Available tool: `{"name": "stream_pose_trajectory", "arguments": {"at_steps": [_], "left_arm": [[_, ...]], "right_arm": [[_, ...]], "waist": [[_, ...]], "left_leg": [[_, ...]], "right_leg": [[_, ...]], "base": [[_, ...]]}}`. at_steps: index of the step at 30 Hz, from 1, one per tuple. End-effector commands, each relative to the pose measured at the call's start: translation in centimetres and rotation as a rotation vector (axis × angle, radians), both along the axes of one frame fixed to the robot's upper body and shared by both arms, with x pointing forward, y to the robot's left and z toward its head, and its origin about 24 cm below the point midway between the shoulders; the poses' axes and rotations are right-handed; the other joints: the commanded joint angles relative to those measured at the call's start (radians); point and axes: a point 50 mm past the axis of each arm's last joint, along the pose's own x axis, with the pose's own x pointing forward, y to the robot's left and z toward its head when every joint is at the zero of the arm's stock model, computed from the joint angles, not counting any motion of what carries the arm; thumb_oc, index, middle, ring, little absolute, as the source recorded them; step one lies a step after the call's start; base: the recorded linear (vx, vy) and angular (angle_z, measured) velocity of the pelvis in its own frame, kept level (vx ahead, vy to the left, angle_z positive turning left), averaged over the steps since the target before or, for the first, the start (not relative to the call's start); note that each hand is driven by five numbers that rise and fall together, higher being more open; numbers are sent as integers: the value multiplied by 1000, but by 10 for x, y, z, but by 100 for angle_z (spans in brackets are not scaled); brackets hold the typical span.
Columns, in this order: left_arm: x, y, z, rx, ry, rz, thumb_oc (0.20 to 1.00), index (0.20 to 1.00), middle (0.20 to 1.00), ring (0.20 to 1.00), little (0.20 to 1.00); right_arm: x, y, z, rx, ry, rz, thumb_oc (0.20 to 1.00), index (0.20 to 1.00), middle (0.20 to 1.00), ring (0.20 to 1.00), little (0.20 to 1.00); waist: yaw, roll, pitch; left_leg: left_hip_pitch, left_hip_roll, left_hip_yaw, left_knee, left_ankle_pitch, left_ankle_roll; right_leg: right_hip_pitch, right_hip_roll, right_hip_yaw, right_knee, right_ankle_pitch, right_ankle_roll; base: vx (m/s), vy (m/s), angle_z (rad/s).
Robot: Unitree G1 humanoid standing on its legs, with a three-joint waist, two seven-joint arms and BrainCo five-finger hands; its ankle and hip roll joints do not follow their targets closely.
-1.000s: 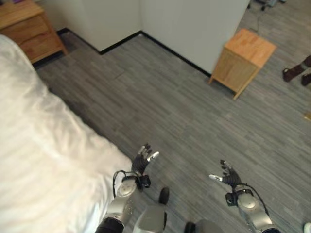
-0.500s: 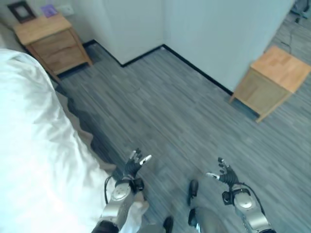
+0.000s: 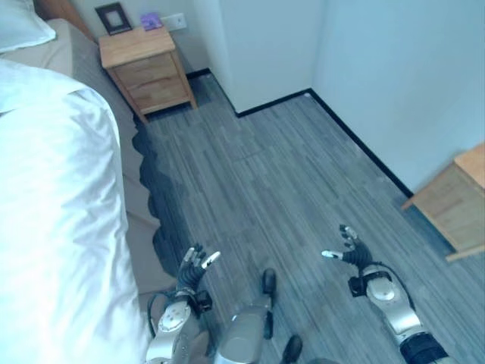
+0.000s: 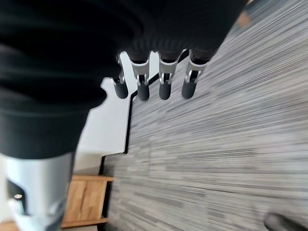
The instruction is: Making the bed.
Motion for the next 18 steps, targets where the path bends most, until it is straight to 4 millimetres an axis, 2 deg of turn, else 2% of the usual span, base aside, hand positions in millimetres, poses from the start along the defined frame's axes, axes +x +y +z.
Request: {"name": "stream_pose_trajectory", "arguments": {"at_steps": [1, 2, 3, 4, 5, 7, 8, 9, 10, 11, 13, 15, 16, 18], "left_arm": [[10, 1, 18, 26, -89, -22, 1000, 1000, 1000, 1000, 1000], [10, 1, 18, 27, -89, -22, 1000, 1000, 1000, 1000, 1000], [10, 5, 20, 41, -92, -16, 1000, 1000, 1000, 1000, 1000], [10, 5, 20, 41, -92, -16, 1000, 1000, 1000, 1000, 1000], [12, 8, 23, 63, -98, -31, 1000, 1000, 1000, 1000, 1000], [16, 10, 29, 94, -117, -43, 1000, 1000, 1000, 1000, 1000], [19, 11, 33, 112, -129, -45, 1000, 1000, 1000, 1000, 1000], [22, 13, 38, 128, -149, -44, 1000, 1000, 1000, 1000, 1000], [23, 14, 40, 140, -159, -44, 1000, 1000, 1000, 1000, 1000], [27, 13, 43, 145, -172, -42, 1000, 1000, 1000, 1000, 1000], [32, 11, 49, 151, -198, -43, 1000, 1000, 1000, 1000, 1000], [32, 11, 50, 152, -204, -51, 1000, 1000, 1000, 1000, 1000], [31, 11, 50, 152, -205, -49, 1000, 1000, 1000, 1000, 1000], [29, 13, 48, 150, -200, -42, 1000, 1000, 1000, 1000, 1000]], "right_arm": [[1, -4, 17, -25, -96, -11, 1000, 1000, 1000, 1000, 1000], [1, -4, 16, -24, -96, -11, 1000, 1000, 1000, 1000, 1000], [-3, 0, 14, -11, -89, -4, 1000, 1000, 1000, 1000, 1000], [-3, 0, 14, -11, -89, -4, 1000, 1000, 1000, 1000, 1000], [-4, 4, 14, -10, -97, 1, 1000, 1000, 1000, 1000, 1000], [-1, 6, 22, -30, -131, 11, 1000, 1000, 1000, 1000, 1000], [2, 8, 26, -43, -149, 24, 1000, 1000, 1000, 1000, 1000], [4, 9, 31, -47, -175, 31, 1000, 1000, 1000, 1000, 1000], [6, 11, 36, -51, -198, 38, 1000, 1000, 1000, 1000, 1000], [8, 13, 43, -56, -236, 45, 1000, 1000, 1000, 1000, 1000], [10, 14, 53, -60, -284, 52, 1000, 1000, 1000, 1000, 1000], [11, 15, 59, -52, -312, 52, 1000, 1000, 1000, 1000, 1000], [11, 15, 60, -48, -317, 55, 1000, 1000, 1000, 1000, 1000], [10, 14, 60, -45, -316, 47, 1000, 1000, 1000, 1000, 1000]], "waist": [[16, -22, -46], [16, -24, -47], [28, -55, -58], [29, -56, -59], [37, -94, -55], [30, -109, -45], [23, -103, -39], [15, -92, -39], [5, -75, -38], [-3, -59, -30], [-36, -37, -16], [-58, -29, -11], [-68, -32, -12], [-82, -39, -14]], "left_leg": [[125, 44, 8, -48, 135, -20], [125, 43, 9, -48, 134, -19], [141, 34, 4, -39, 137, 8], [141, 34, 5, -39, 137, 9], [184, 5, -10, -35, 100, 34], [236, -26, -33, -32, 54, 67], [266, -34, -61, -33, 36, 82], [292, -33, -86, -44, 20, 91], [314, -23, -113, -54, 10, 95], [335, -16, -144, -54, -1, 95], [368, -1, -213, -54, -16, 81], [403, 7, -275, -54, -42, 61], [425, 12, -299, -54, -60, 48], [469, 15, -355, -54, -95, 27]], "right_leg": [[55, -100, -24, 29, -54, 114], [55, -102, -24, 29, -55, 115], [49, -136, -29, 98, -26, 143], [47, -137, -28, 99, -26, 143], [10, -194, -23, 241, 68, 196], [-39, -247, -9, 417, 227, 237], [-75, -259, 14, 513, 296, 236], [-110, -255, 35, 582, 312, 227], [-161, -242, 48, 639, 300, 210], [-215, -226, 53, 669, 249, 192], [-306, -197, 35, 616, 170, 164], [-339, -189, 11, 480, 125, 147], [-344, -189, 8, 364, 122, 143], [-363, -164, 70, 164, 148, 147]], "base": [[347, 145, 21], [470, 256, 30], [298, 195, 40], [595, 375, 14], [418, 288, -3], [476, 346, 24], [452, 294, 74], [454, 254, 82], [456, 194, 89], [429, 120, 78], [413, 32, 141], [433, -62, 166], [505, -128, 133], [570, -158, 145]]}}
